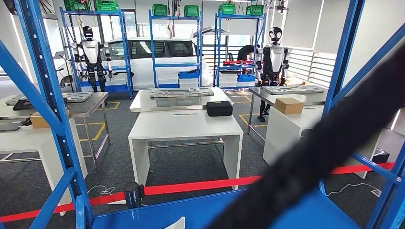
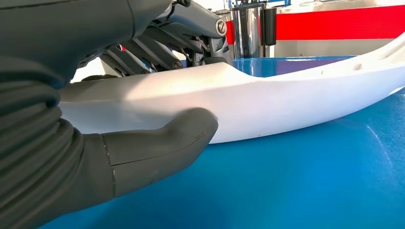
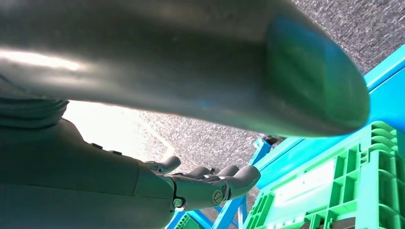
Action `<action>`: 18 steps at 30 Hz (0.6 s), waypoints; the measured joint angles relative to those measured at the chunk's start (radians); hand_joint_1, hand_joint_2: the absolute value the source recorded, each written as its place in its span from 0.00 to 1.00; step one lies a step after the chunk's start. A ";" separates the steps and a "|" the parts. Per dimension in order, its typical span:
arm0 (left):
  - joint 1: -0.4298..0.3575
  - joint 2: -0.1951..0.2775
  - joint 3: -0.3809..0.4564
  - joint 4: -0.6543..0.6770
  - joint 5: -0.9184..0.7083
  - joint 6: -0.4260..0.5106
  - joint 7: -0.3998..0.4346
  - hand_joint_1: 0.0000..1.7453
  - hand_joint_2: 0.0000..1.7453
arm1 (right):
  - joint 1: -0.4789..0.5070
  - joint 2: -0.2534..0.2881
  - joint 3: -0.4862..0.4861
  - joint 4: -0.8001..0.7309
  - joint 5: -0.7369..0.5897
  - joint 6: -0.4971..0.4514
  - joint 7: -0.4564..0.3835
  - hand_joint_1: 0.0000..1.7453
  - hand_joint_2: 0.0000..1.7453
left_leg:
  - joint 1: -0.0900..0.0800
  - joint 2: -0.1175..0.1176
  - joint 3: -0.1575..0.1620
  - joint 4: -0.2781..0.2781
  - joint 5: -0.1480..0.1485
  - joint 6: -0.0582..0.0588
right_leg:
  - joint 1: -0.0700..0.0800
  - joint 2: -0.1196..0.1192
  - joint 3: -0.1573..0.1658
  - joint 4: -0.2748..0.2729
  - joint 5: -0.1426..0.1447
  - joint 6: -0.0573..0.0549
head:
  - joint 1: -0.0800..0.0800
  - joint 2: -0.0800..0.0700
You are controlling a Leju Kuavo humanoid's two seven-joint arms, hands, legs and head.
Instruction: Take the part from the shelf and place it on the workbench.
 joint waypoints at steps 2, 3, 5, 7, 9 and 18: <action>0.000 0.000 0.000 0.000 0.000 0.000 0.000 1.00 1.00 | 0.000 0.000 -0.001 0.000 0.000 0.000 0.000 0.00 0.00 | 0.000 0.000 0.000 0.000 0.000 0.000 | 0.000 0.000 0.000 0.000 0.000 0.000 | 0.000 0.000; 0.000 0.000 0.000 0.000 0.001 0.000 0.000 1.00 1.00 | 0.000 0.000 -0.001 0.000 0.000 0.000 0.000 0.00 0.00 | 0.000 0.000 0.000 0.000 0.000 0.000 | 0.000 0.000 0.000 0.000 0.000 0.000 | 0.000 0.000; 0.000 0.000 0.001 0.000 0.002 0.000 0.000 1.00 1.00 | 0.000 0.000 -0.001 0.000 0.002 0.001 0.000 0.00 0.00 | 0.000 0.000 0.000 0.000 0.000 0.000 | 0.000 0.000 0.000 0.000 0.000 0.000 | 0.000 0.000; 0.000 0.000 0.002 0.000 0.004 0.000 0.000 1.00 1.00 | 0.000 0.000 -0.001 0.000 0.005 0.004 0.000 0.00 0.00 | 0.000 0.000 0.000 0.000 0.000 0.000 | 0.000 0.000 0.000 0.000 0.000 0.000 | 0.000 0.000; 0.000 0.001 0.003 0.000 0.006 0.000 -0.007 1.00 0.75 | 0.000 0.000 -0.001 0.000 0.008 0.007 0.000 0.00 0.00 | 0.000 0.000 0.000 0.000 0.000 0.000 | 0.000 0.000 0.000 0.000 0.000 0.000 | 0.000 0.000; 0.001 0.004 0.008 0.000 0.004 -0.013 -0.079 1.00 1.00 | 0.000 0.000 -0.001 0.000 0.009 0.010 -0.008 0.00 0.00 | 0.000 0.000 0.000 0.000 0.000 0.000 | 0.000 0.000 0.000 0.000 0.000 0.000 | 0.000 0.000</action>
